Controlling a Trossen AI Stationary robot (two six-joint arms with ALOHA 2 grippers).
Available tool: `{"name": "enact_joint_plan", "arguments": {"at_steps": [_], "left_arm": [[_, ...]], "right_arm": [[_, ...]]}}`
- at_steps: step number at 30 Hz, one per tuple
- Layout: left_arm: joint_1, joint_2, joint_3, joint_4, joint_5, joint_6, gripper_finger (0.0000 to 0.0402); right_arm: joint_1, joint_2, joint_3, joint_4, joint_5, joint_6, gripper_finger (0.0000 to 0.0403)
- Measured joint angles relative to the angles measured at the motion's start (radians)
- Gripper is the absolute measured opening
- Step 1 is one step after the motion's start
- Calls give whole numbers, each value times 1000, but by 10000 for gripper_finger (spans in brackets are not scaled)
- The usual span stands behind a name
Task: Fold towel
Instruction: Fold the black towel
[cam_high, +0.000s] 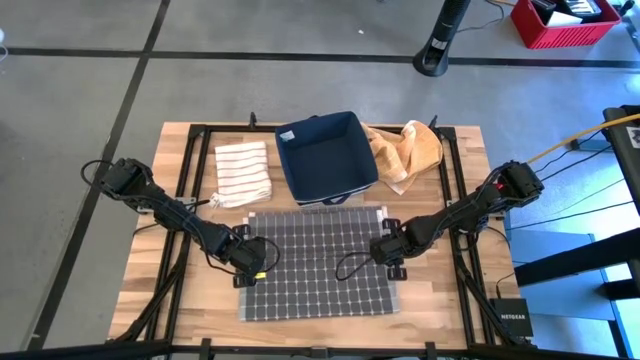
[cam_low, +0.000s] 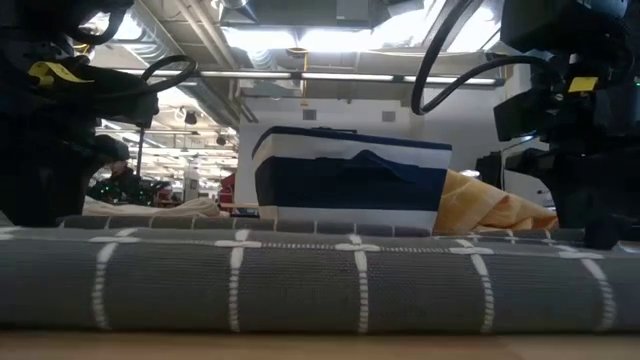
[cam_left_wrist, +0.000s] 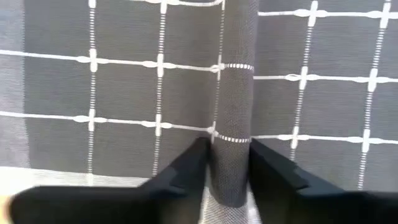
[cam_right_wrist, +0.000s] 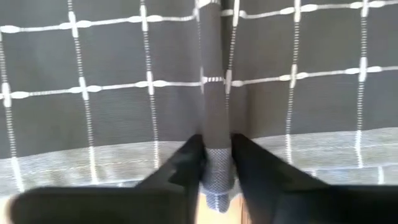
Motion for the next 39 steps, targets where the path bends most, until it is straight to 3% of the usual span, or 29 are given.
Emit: {"name": "enact_joint_plan", "arguments": {"at_steps": [4, 6, 11, 17, 24, 28, 34, 39], "left_arm": [[0, 0, 0, -1, -8, 1, 27], [0, 0, 0, -2, -10, 1, 8], [0, 0, 0, -2, -11, 1, 7], [0, 0, 0, -1, -11, 1, 4], [0, 0, 0, 2, -10, 1, 4], [0, 0, 0, 10, -10, 1, 2], [0, 0, 0, 11, -10, 1, 3], [0, 0, 0, 13, -10, 0, 4]], "right_arm": [[0, 0, 0, -4, 24, -29, 23], [0, 0, 0, -4, 29, -49, 10], [1, 0, 0, -4, 52, -53, 26], [1, 0, 0, -4, 57, -61, 9], [1, 1, -2, 7, 70, -27, 33], [0, 5, 29, -24, 61, -27, 78], [-1, 10, 149, -215, 13, -27, 193], [0, 7, 189, -233, 58, -53, 276]]}}
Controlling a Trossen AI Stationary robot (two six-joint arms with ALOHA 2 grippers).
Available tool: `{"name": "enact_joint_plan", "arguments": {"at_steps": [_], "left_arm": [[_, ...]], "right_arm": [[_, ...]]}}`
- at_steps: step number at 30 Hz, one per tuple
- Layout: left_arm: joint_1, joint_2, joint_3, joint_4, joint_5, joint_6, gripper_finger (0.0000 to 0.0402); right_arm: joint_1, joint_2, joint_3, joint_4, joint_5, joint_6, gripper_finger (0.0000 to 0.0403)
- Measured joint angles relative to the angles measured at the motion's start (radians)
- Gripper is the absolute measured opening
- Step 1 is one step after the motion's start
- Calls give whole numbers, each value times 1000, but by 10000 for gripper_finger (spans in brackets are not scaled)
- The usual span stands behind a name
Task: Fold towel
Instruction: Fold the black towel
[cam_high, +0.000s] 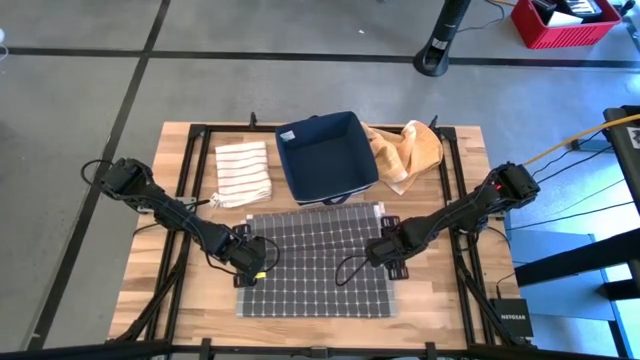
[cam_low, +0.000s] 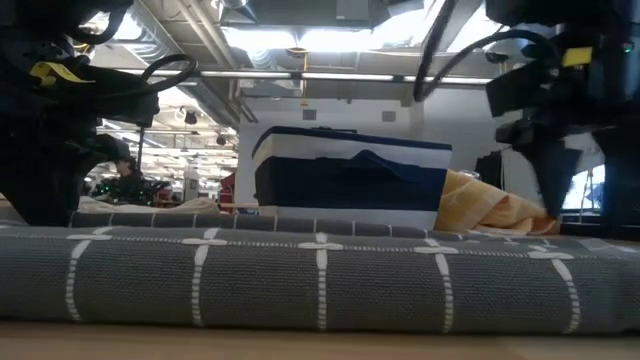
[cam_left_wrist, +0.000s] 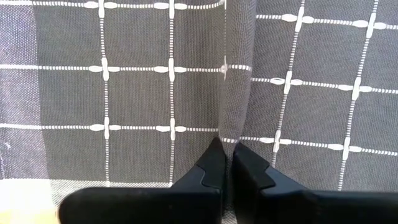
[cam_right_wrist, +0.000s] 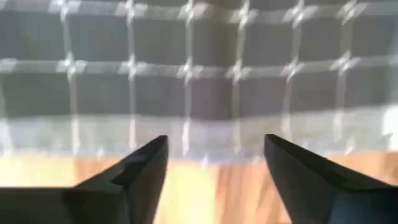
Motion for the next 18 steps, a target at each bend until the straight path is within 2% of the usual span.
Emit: {"name": "enact_joint_plan", "arguments": {"at_steps": [4, 10, 14, 18], "left_arm": [[0, 0, 0, 2, -1, -1, 5], [0, 0, -1, 4, -2, -5, 4], [0, 0, -1, 5, -2, -6, 8], [0, 0, -1, 10, -4, -6, 5]], "right_arm": [[0, -2, -49, 122, 46, -2, 305], [0, -6, -143, 232, 74, 63, 296], [12, -9, -188, 270, 22, 79, 288], [12, -8, -184, 236, -42, 77, 300]]}}
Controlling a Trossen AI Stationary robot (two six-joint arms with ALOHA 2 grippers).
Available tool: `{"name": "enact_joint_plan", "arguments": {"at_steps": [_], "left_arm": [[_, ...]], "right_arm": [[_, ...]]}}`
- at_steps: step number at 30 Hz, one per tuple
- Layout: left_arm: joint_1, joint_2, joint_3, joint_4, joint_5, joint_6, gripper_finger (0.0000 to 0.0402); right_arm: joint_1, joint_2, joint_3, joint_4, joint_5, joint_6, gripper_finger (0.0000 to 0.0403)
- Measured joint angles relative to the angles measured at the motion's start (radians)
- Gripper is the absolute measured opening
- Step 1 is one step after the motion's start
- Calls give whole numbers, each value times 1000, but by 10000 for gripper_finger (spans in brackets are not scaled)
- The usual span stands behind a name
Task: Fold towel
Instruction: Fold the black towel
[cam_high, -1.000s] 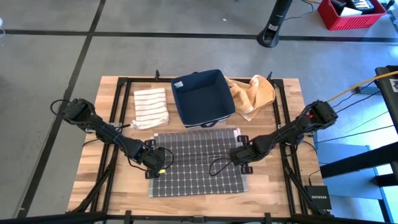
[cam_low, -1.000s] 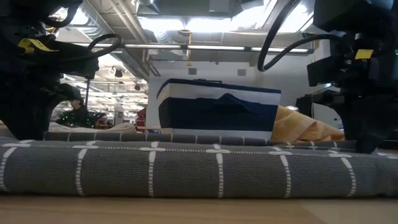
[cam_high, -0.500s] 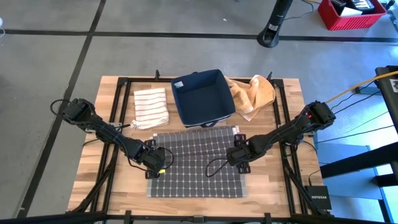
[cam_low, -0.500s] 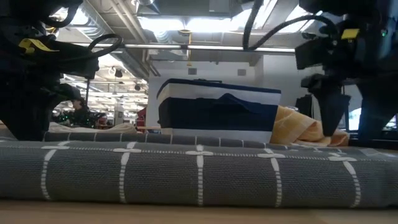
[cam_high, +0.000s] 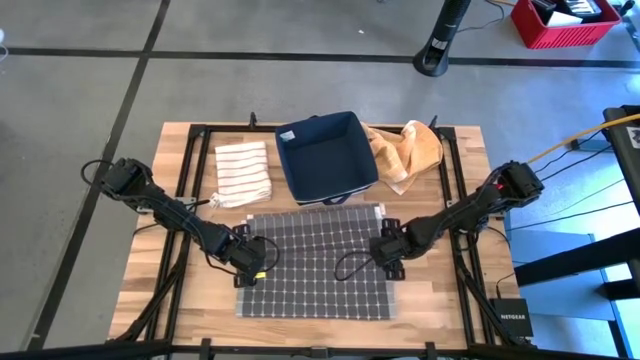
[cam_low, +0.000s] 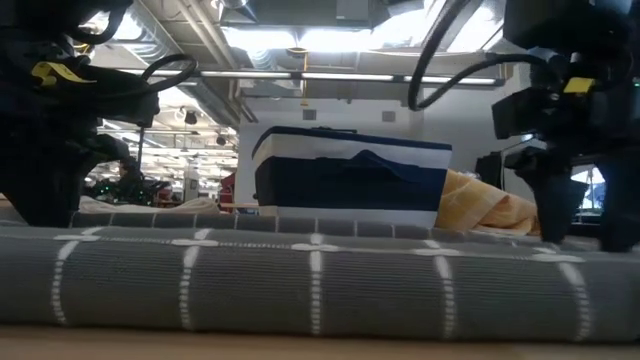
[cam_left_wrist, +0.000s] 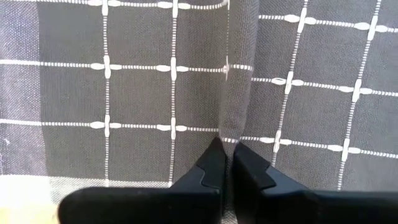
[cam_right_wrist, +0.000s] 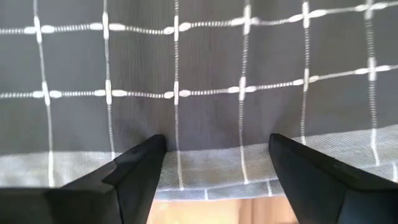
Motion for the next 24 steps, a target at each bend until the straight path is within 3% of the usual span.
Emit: {"name": "enact_joint_plan", "arguments": {"at_steps": [5, 11, 24], "left_arm": [[1, 1, 0, 21, -6, -4, 2], [3, 1, -1, 27, -10, -1, 8], [3, 1, -1, 26, -10, -1, 8]], "right_arm": [[0, 1, 60, -92, -59, -50, 315], [2, -1, 126, -118, -37, -70, 316], [0, -7, 38, -49, -18, 24, 317]]}}
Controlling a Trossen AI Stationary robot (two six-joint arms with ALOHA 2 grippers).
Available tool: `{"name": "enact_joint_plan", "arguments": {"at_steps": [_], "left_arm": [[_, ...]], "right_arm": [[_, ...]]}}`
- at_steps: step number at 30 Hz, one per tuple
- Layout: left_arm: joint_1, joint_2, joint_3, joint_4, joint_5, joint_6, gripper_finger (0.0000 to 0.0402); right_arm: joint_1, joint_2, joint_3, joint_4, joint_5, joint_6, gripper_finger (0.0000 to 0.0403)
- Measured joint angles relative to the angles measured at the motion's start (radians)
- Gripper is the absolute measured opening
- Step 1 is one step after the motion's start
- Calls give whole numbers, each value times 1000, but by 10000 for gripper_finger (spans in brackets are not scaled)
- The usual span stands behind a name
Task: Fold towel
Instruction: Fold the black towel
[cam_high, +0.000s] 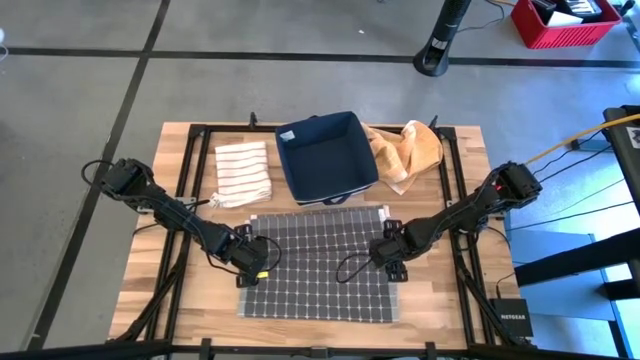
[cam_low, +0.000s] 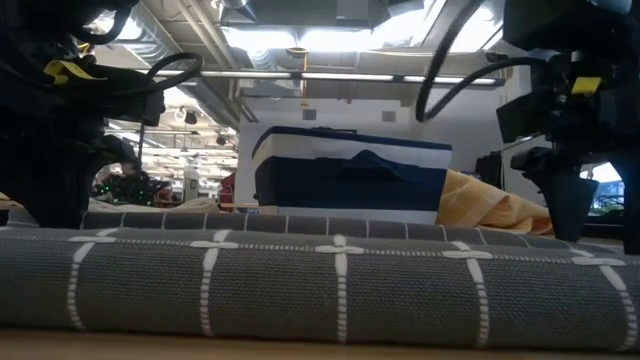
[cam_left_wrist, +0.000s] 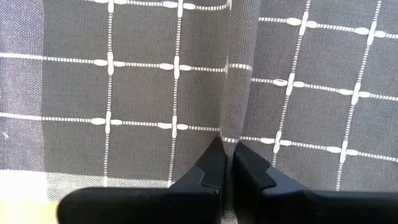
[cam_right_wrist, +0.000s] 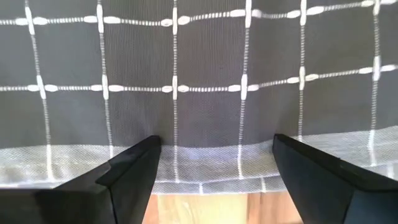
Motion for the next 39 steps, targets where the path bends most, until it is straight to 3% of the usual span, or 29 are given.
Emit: {"name": "enact_joint_plan", "arguments": {"at_steps": [25, 39], "left_arm": [[0, 0, 0, -1, -1, 2, 5], [0, 0, 0, -3, -1, 1, 6]], "right_arm": [[1, 2, -23, 33, 19, -37, 311], [1, 3, -23, 26, 19, -45, 177]]}}
